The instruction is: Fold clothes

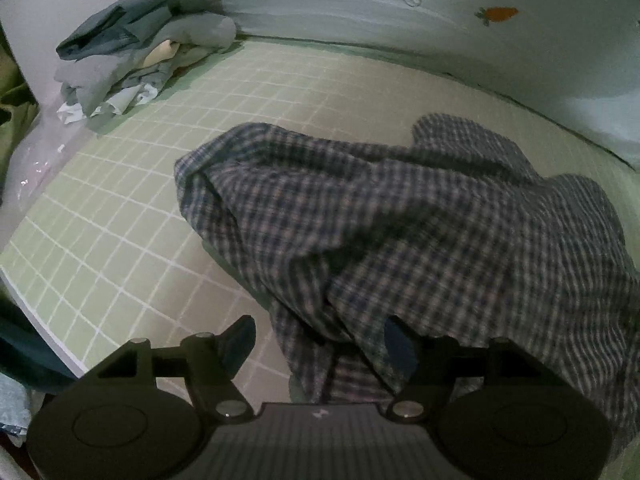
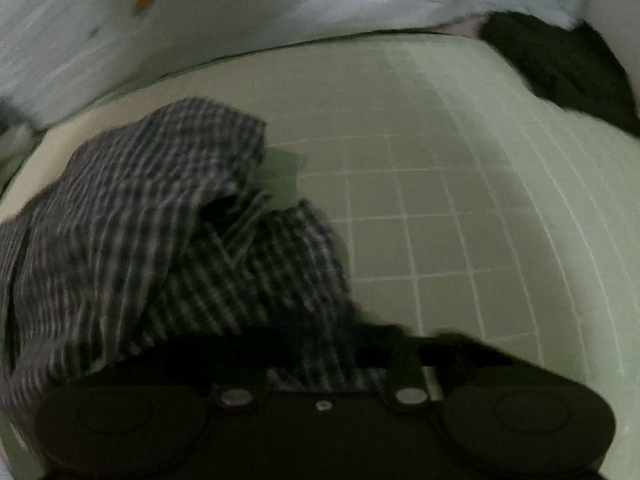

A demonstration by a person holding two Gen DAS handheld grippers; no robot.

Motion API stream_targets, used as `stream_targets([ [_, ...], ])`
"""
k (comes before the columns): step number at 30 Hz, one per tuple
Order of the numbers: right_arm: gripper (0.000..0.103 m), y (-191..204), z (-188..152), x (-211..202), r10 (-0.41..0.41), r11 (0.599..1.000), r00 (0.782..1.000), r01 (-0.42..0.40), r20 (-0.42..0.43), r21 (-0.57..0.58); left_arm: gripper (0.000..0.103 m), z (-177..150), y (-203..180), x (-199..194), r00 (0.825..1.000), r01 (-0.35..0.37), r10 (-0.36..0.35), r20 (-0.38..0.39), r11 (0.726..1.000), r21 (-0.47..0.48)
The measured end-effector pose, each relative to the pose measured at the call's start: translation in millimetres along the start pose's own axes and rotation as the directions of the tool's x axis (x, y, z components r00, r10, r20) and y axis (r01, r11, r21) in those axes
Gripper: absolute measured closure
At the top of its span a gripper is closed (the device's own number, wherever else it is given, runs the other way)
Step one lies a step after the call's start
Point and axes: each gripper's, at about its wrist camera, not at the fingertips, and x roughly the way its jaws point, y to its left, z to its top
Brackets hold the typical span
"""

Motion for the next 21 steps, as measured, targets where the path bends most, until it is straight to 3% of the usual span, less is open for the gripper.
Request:
stream_targets([
  [4, 0.102, -21, 3, -36, 0.006, 0.998, 0.994, -0.012, 0.107, 0.061, 0.031, -7, -8, 0, 1.0, -0.018, 0.018, -0.01, 1.0, 0.007],
  [6, 0.102, -34, 8, -72, -0.036, 0.996, 0.978, 0.018, 0.207, 0.091, 0.031, -9, -10, 1, 1.0, -0.025, 0.025, -0.015, 1.0, 0.002],
  [8, 0.102, -48, 12, -106, -0.094, 0.991, 0.949, 0.059, 0.301, 0.123, 0.031, -9, -12, 1, 0.999, -0.03, 0.03, -0.019, 1.0, -0.005],
  [11, 0.102, -67, 14, -142, -0.251, 0.965, 0.882, 0.196, 0.398, 0.174, 0.031, -8, -12, 1, 0.999, -0.035, 0.035, -0.017, 0.999, -0.016],
  [12, 0.102, -74, 15, -142, -0.305, 0.95, 0.878, 0.254, 0.369, 0.181, 0.03, -7, -12, 2, 0.999, -0.035, 0.034, -0.017, 0.999, -0.024],
  [14, 0.101, -88, 15, -127, -0.385, 0.921, 0.891, 0.353, 0.24, 0.164, 0.029, -5, -10, 3, 0.999, -0.028, 0.027, -0.019, 0.999, -0.036],
  [16, 0.099, -102, 10, -109, -0.416, 0.901, 0.903, 0.395, 0.102, 0.18, 0.029, -3, -10, 3, 1.0, -0.028, 0.027, -0.013, 0.999, -0.037],
  [18, 0.082, -104, 4, -109, -0.41, 0.892, 0.909, 0.381, 0.079, 0.245, 0.029, 2, -8, 1, 1.0, -0.025, 0.025, 0.001, 0.999, -0.037],
  [20, 0.057, -97, 4, -113, -0.391, 0.9, 0.914, 0.354, 0.111, 0.255, 0.029, 8, -5, -2, 1.0, -0.011, 0.012, 0.024, 0.999, -0.045],
  [21, 0.055, -92, 5, -114, -0.379, 0.907, 0.916, 0.339, 0.133, 0.249, 0.028, 13, -2, -3, 0.999, -0.004, 0.006, 0.04, 0.999, -0.049],
])
